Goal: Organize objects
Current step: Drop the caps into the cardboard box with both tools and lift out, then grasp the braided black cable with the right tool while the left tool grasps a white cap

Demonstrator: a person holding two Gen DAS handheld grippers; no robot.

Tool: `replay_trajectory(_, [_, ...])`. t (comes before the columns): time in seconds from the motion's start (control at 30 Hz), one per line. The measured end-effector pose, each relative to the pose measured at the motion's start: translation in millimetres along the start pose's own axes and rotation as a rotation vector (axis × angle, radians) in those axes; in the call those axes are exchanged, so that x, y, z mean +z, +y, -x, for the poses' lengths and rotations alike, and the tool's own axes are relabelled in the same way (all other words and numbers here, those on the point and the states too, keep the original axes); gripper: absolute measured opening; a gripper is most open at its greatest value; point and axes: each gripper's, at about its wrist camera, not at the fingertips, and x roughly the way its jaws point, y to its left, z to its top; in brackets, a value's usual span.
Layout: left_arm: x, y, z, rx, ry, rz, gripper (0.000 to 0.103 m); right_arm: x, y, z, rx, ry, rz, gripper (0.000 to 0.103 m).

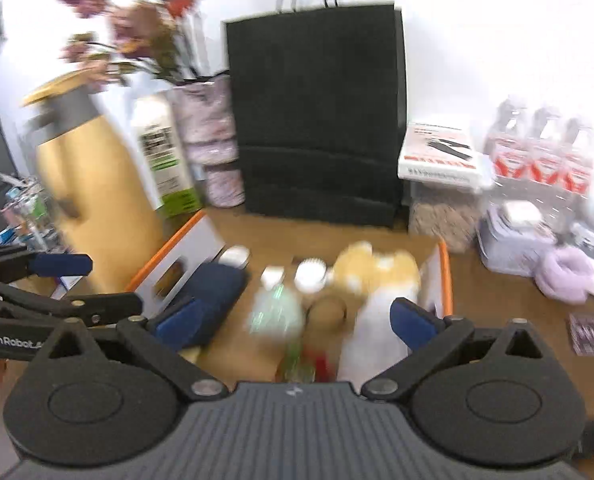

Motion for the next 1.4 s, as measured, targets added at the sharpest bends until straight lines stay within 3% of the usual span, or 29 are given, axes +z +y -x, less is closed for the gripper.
replay_trajectory(0.07, [-36, -6, 41, -0.011, -0.031, -0.023, 0.087, -34, 14, 38, -0.014, -0.024, 0.018, 0.103])
replay_trajectory(0.17, [-102, -13, 102, 0.041, -0.161, -0.05, 0.098, -96, 40, 88, -0.081, -0.029, 0.059, 0.103])
replay_trajectory(0.23, [-152, -16, 135, 0.018, -0.195, -0.091, 0.103, -136, 57, 112, -0.12, -0.018, 0.086, 0.103])
replay_trajectory(0.37, [-224, -11, 162, -0.046, -0.067, 0.027, 0.103, -214, 91, 158, -0.12, -0.051, 0.052, 0.103])
replay_trajectory(0.43, [-239, -10, 160, -0.033, -0.001, 0.027, 0.102, -236, 103, 162, -0.106, -0.033, -0.006, 0.103])
replay_trajectory(0.5, [-243, -11, 162, -0.006, 0.002, 0.012, 0.101, -245, 115, 158, -0.092, 0.007, 0.026, 0.103])
replay_trajectory(0.67, [-241, -8, 172, 0.004, -0.101, -0.036, 0.102, -244, 131, 169, -0.163, -0.032, 0.116, 0.103])
replay_trajectory(0.73, [-241, -5, 167, -0.024, -0.088, -0.013, 0.1, -244, 127, 172, -0.152, -0.055, 0.089, 0.103])
replay_trajectory(0.83, [-244, -8, 148, -0.073, -0.068, -0.016, 0.096, -245, 117, 164, -0.211, -0.07, 0.033, 0.103])
replay_trajectory(0.93, [-243, -13, 117, -0.092, -0.032, -0.035, 0.085, -239, 105, 152, -0.211, -0.089, 0.002, 0.1])
replay_trajectory(1.13, [-228, -24, 67, -0.152, -0.008, -0.064, 0.063, -207, 91, 107, -0.138, -0.124, -0.001, 0.078])
replay_trajectory(1.23, [-222, -28, 53, -0.16, -0.015, -0.087, 0.054, -186, 89, 73, -0.085, -0.116, 0.017, 0.059])
replay_trajectory(1.27, [-220, -28, 49, -0.16, -0.009, -0.088, 0.045, -181, 89, 61, -0.067, -0.101, 0.02, 0.05])
replay_trajectory(1.3, [-219, -29, 45, -0.164, 0.004, -0.093, 0.027, -175, 88, 48, -0.048, -0.081, 0.018, 0.04])
replay_trajectory(1.4, [-221, -28, 45, -0.162, -0.002, -0.106, 0.027, -165, 91, 10, -0.047, -0.042, 0.039, 0.036])
